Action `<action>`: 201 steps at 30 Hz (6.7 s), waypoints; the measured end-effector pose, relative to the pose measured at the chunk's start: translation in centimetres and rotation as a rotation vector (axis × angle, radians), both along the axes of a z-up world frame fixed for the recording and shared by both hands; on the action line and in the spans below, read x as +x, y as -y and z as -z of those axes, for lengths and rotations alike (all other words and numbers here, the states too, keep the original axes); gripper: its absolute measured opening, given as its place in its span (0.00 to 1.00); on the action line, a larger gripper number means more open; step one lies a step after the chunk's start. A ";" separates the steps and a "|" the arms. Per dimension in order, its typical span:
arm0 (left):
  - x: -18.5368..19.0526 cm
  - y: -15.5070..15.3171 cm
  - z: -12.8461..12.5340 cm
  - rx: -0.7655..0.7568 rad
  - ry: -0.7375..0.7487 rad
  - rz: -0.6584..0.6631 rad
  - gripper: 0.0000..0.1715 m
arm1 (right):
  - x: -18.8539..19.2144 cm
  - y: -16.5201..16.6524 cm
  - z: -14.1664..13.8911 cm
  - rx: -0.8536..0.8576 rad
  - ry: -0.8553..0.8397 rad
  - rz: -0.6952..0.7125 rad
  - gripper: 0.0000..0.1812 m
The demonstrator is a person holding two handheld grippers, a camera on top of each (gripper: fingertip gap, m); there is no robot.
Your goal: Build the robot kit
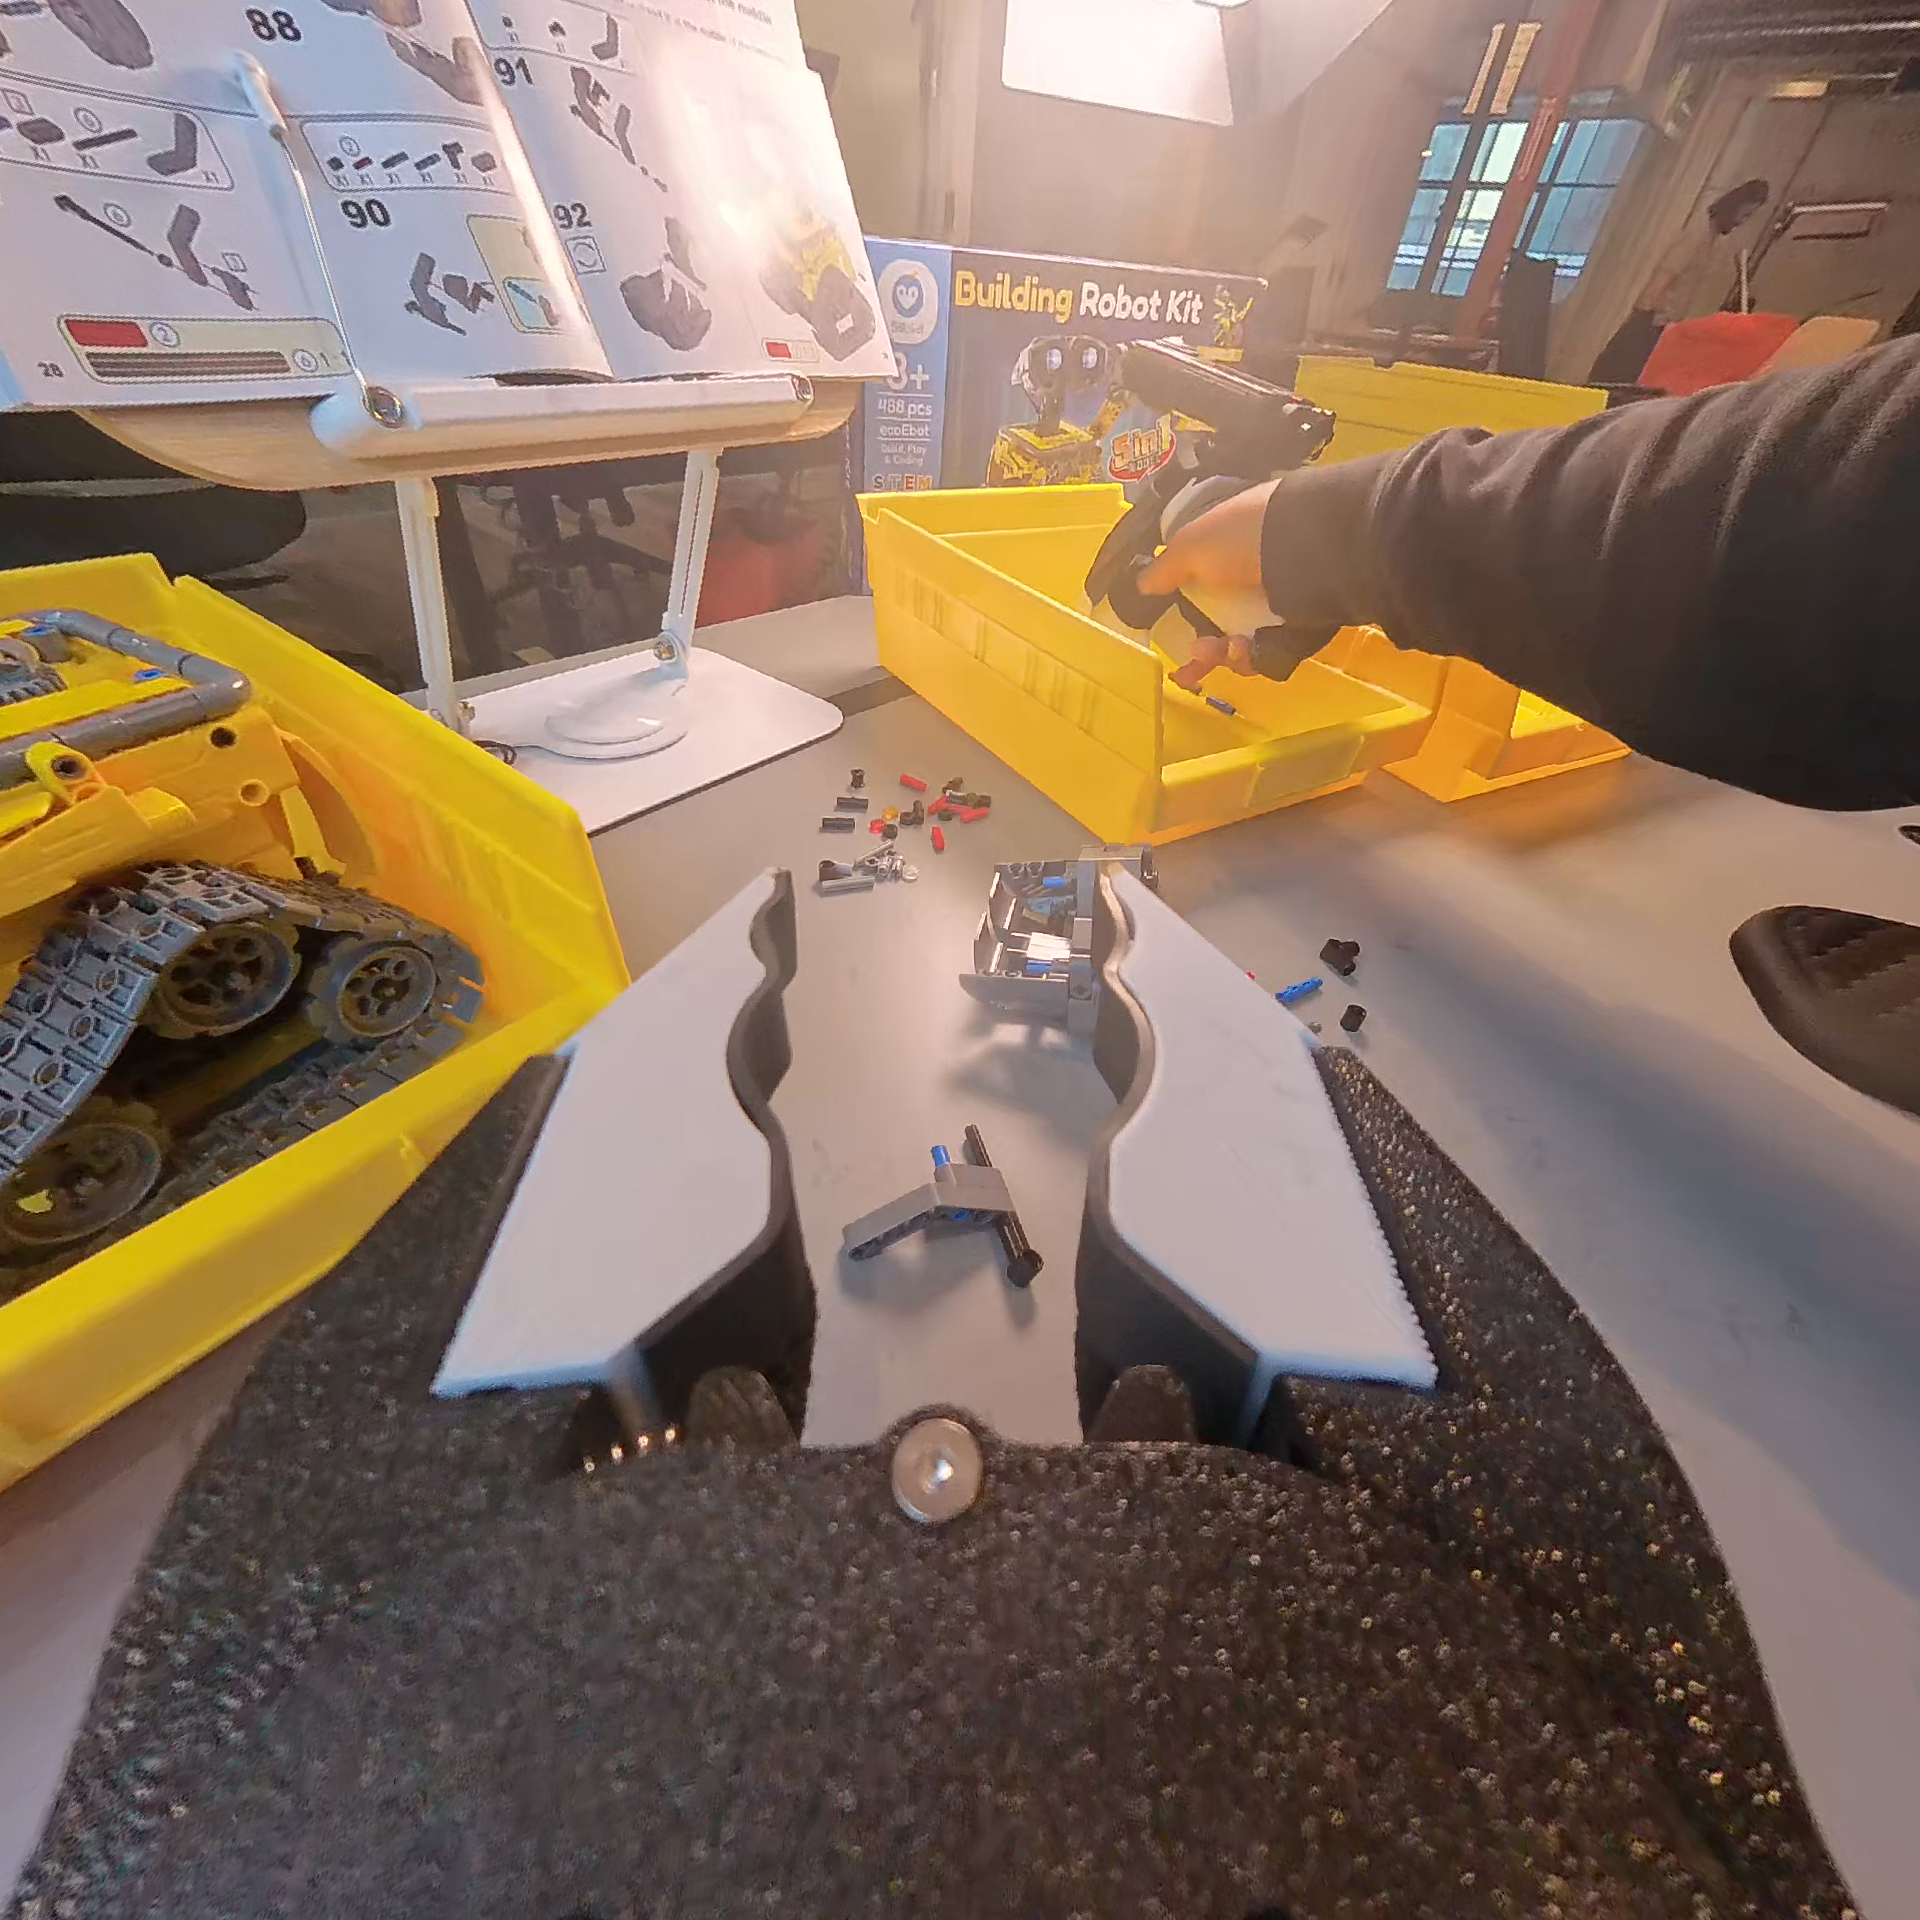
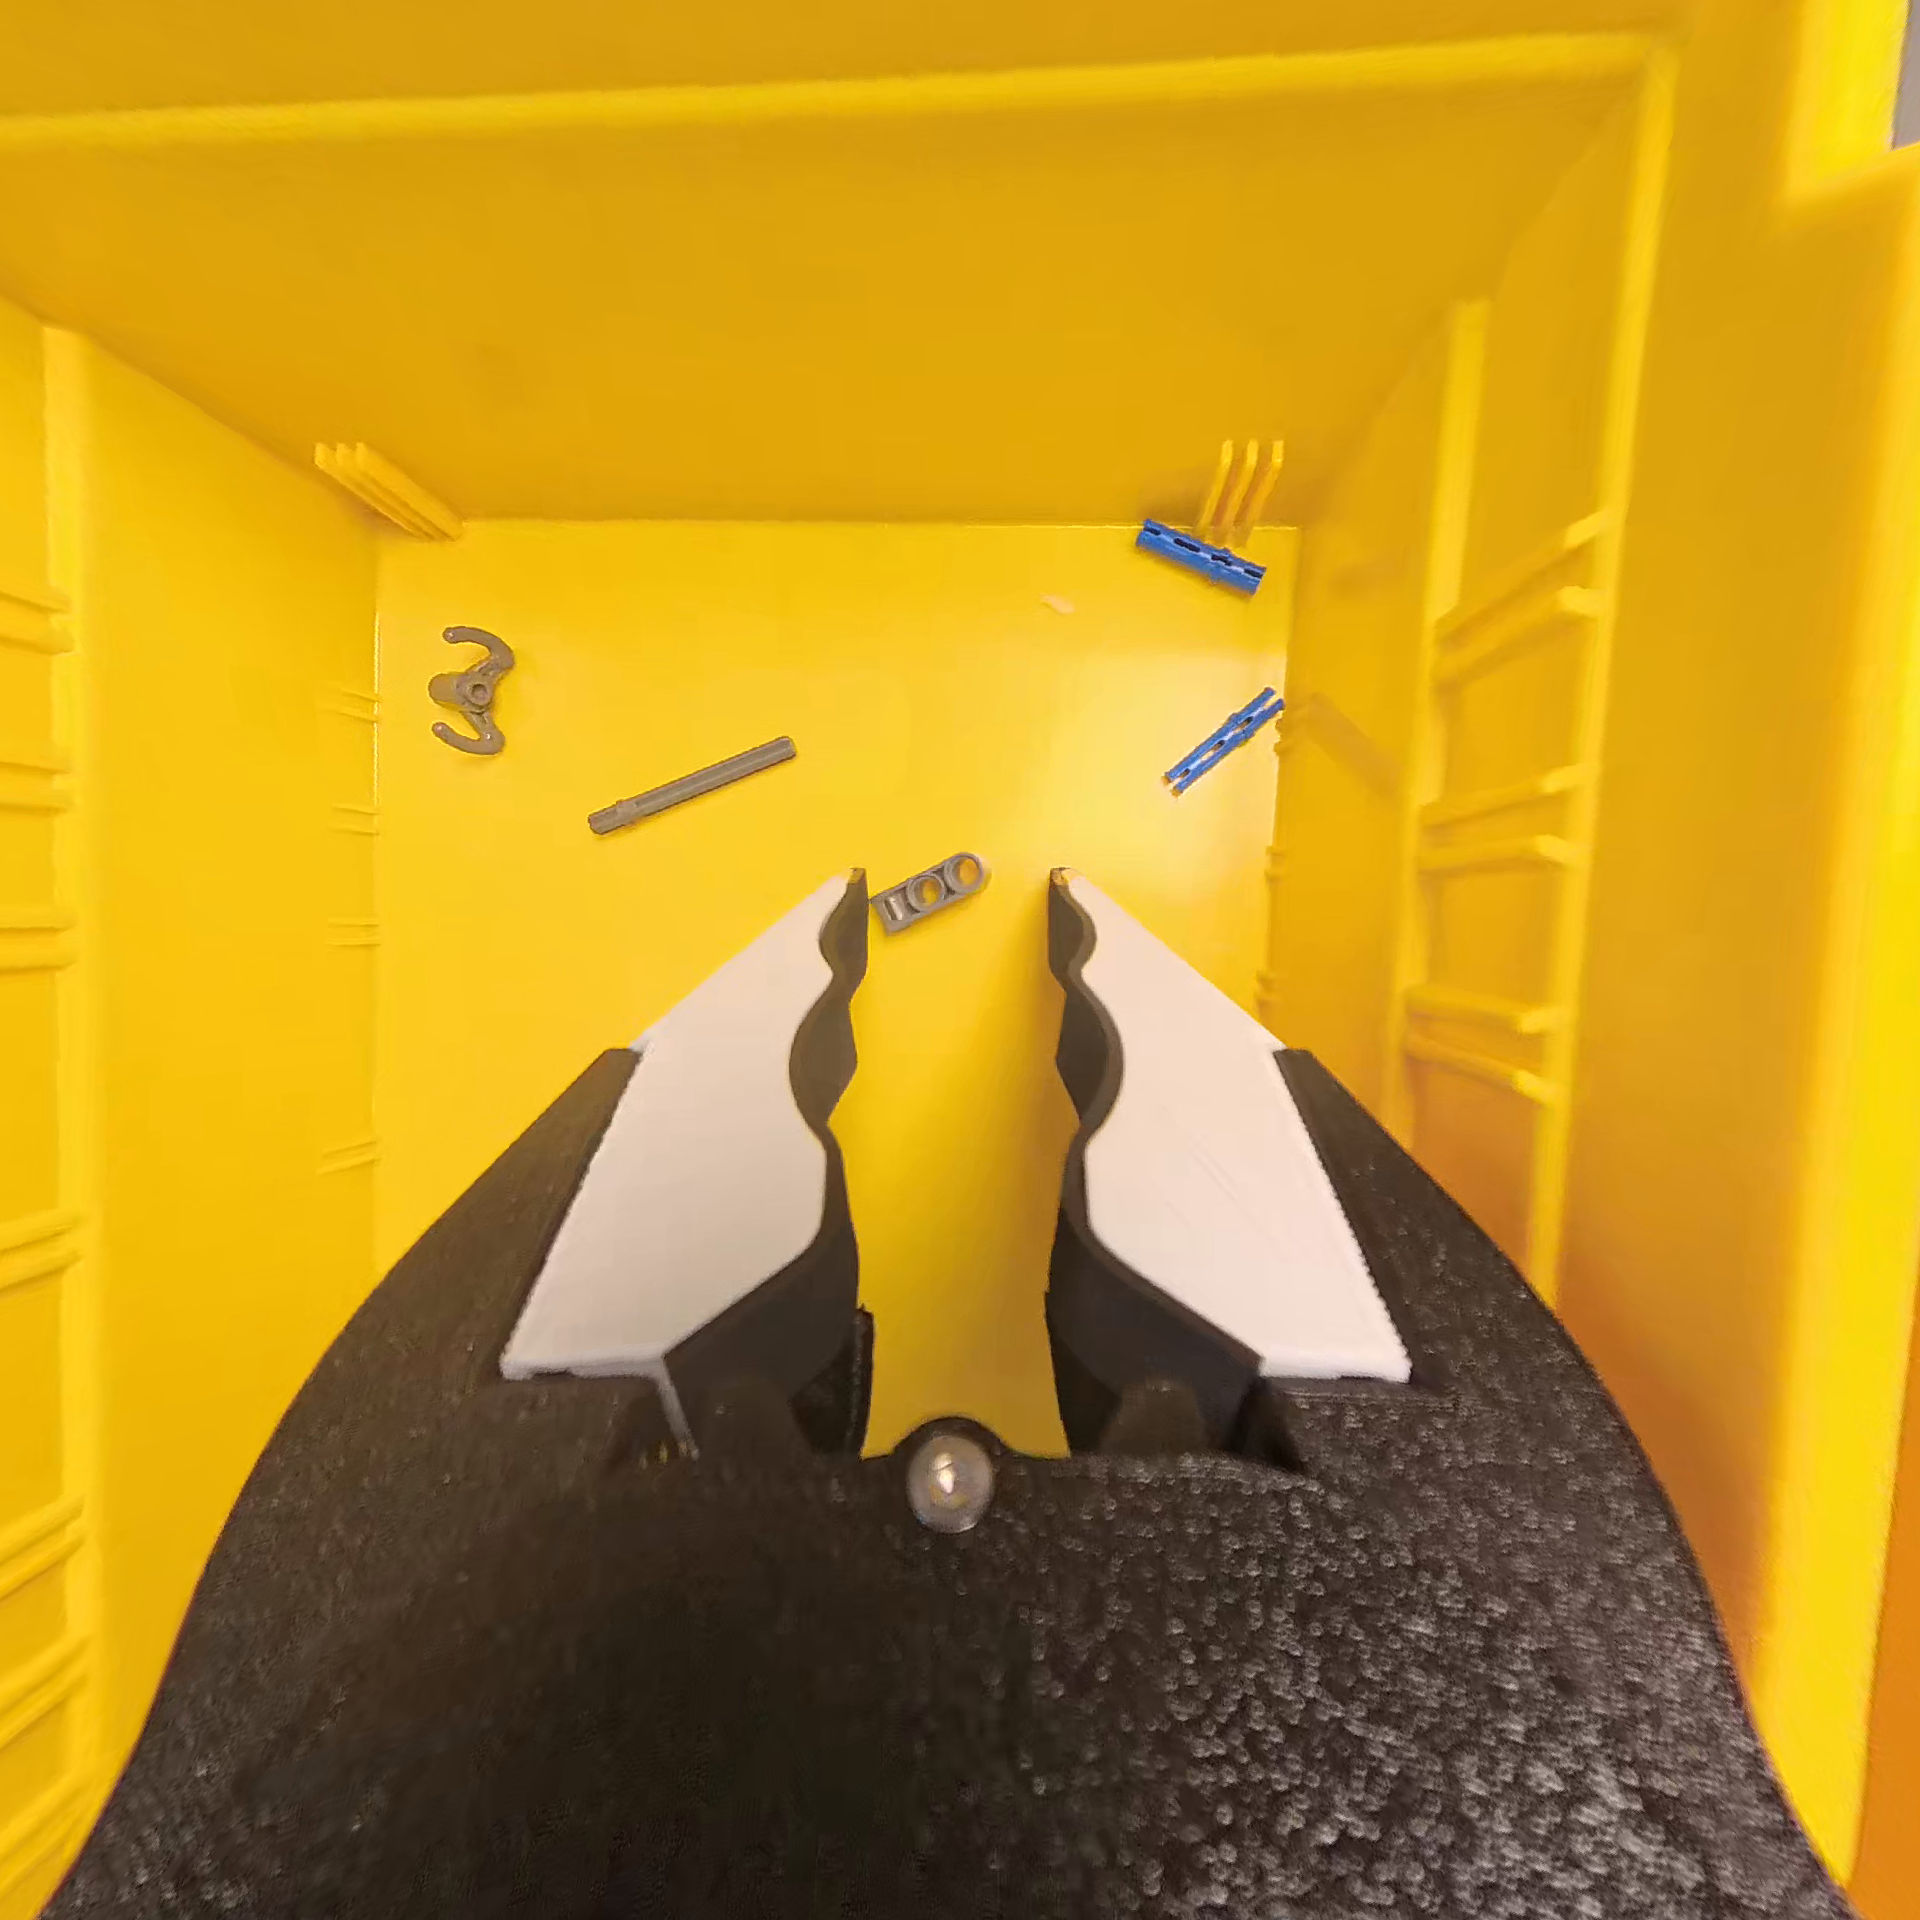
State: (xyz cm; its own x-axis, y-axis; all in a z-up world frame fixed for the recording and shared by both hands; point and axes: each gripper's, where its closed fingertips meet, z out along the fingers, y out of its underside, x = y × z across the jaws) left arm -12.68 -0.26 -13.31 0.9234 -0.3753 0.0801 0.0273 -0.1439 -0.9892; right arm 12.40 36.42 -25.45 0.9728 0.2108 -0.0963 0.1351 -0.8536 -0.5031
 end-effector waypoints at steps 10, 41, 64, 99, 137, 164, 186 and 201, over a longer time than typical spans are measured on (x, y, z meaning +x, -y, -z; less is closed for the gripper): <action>-0.3 0.0 0.0 0.001 -0.003 -0.008 0.33 | -0.6 -0.2 -1.4 0.108 0.052 -0.141 0.04; 0.1 -0.8 2.3 -0.043 -0.105 -0.024 0.34 | -4.2 33.9 0.2 0.257 -0.020 -1.312 0.04; -3.2 0.5 -4.1 0.096 -0.150 -0.170 0.42 | -6.7 29.5 -10.3 0.713 -0.577 -1.083 0.29; -23.0 20.8 12.0 -1.254 -0.697 -0.063 0.09 | -6.1 29.5 -8.4 0.749 -0.477 -1.105 0.22; 13.0 2.9 5.8 -0.487 0.277 0.645 0.17 | -10.4 40.7 -2.9 0.531 -0.305 -1.629 0.08; 10.2 2.1 7.0 -0.358 0.043 0.529 0.26 | -12.8 40.6 -4.5 0.575 -0.473 -1.620 0.27; 4.1 -0.6 1.2 0.053 -0.059 0.135 0.35 | -10.5 30.3 -11.5 0.936 -0.628 -1.071 0.25; 5.2 -0.5 1.9 0.040 -0.059 0.195 0.32 | -10.8 30.1 -10.2 0.850 -0.652 -1.089 0.21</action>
